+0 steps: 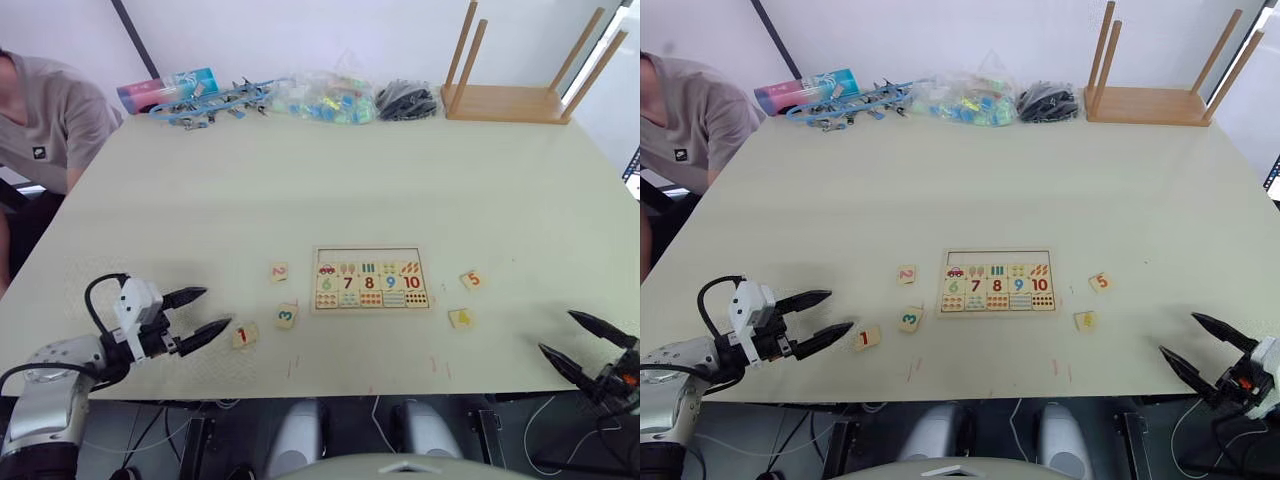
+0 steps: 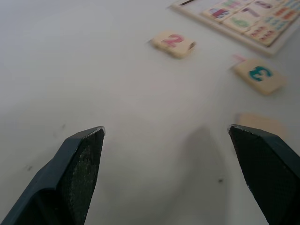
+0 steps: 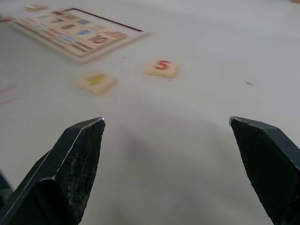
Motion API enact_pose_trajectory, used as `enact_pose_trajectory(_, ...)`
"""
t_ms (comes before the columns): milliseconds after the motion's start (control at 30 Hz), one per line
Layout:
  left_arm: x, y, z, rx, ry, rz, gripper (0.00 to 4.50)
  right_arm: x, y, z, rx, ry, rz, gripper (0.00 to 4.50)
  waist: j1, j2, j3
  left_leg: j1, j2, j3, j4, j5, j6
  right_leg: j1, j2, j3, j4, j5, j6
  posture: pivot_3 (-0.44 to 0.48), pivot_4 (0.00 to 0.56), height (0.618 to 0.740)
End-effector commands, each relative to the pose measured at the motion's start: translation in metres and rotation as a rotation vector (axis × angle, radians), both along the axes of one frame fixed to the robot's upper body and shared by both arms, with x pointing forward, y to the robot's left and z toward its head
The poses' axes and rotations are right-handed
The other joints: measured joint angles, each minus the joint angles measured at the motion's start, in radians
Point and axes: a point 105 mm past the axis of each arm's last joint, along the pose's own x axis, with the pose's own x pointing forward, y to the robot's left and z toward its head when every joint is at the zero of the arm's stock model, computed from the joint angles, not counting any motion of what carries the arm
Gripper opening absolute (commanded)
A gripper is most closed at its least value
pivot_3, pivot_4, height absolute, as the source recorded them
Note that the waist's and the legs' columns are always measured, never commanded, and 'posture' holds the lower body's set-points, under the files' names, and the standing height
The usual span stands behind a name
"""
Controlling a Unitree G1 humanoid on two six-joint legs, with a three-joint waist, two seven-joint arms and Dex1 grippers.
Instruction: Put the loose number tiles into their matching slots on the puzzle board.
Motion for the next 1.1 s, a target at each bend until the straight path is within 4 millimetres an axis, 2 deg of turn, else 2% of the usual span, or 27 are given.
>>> enact_pose_trajectory(33, -0.008, -0.014, 0.013, 0.025, -0.016, -0.127, 4.50, -0.005, 0.011, 0.012, 0.005, -0.024, 0.105, 4.45, 0.000, 0.000, 0.000, 0.000, 0.000, 0.000, 0.000, 0.000, 0.000, 0.000, 0.000, 0.000, 0.000, 0.000, 0.000, 0.000, 0.150, 0.740)
enact_pose_trajectory(133, -0.015, -0.018, 0.009, 0.081, -0.005, -0.217, 4.50, -0.007, 0.020, 0.015, 0.006, -0.025, 0.176, 4.45, -0.001, 0.000, 0.000, 0.000, 0.000, 0.000, 0.000, 0.000, 0.000, 0.000, 0.000, 0.000, 0.000, 0.000, 0.000, 0.000, 0.150, 0.740)
enact_pose_trajectory(333, -0.012, -0.012, -0.005, 0.160, 0.014, -0.295, 4.50, -0.007, 0.027, 0.018, -0.017, -0.029, 0.256, 4.45, 0.001, 0.001, 0.001, 0.000, 0.000, 0.000, 0.000, 0.000, 0.000, 0.000, -0.001, -0.003, 0.000, 0.000, 0.000, 0.000, 0.150, 0.740)
enact_pose_trajectory(500, -0.009, -0.016, -0.015, 0.172, 0.029, -0.348, 4.50, -0.002, 0.029, 0.026, -0.019, -0.061, 0.280, 4.45, 0.002, 0.000, 0.001, 0.000, 0.000, 0.000, 0.000, 0.000, 0.000, 0.000, -0.002, -0.004, -0.001, 0.000, 0.000, 0.000, 0.150, 0.740)
enact_pose_trajectory(800, -0.001, -0.030, -0.010, 0.099, 0.048, -0.344, 4.50, -0.001, 0.031, 0.034, -0.014, -0.084, 0.301, 4.45, 0.005, 0.001, 0.001, 0.000, 0.000, 0.000, 0.000, 0.000, 0.001, 0.000, -0.002, -0.004, -0.001, 0.000, 0.000, 0.000, 0.150, 0.740)
enact_pose_trajectory(1000, -0.001, -0.029, -0.012, 0.188, 0.070, -0.372, 4.50, 0.000, 0.031, 0.035, -0.016, -0.092, 0.302, 4.45, 0.005, 0.001, 0.001, 0.000, 0.000, 0.000, 0.001, 0.000, 0.001, 0.000, -0.002, -0.004, 0.000, 0.000, 0.000, 0.000, 0.150, 0.740)
enact_pose_trajectory(1100, -0.007, -0.030, -0.019, 0.259, 0.100, -0.394, 4.50, 0.003, 0.032, 0.036, -0.011, -0.102, 0.295, 4.45, 0.005, 0.001, 0.001, 0.000, 0.000, 0.000, 0.001, 0.000, 0.001, 0.000, -0.002, -0.005, 0.000, 0.000, 0.000, 0.000, 0.150, 0.740)
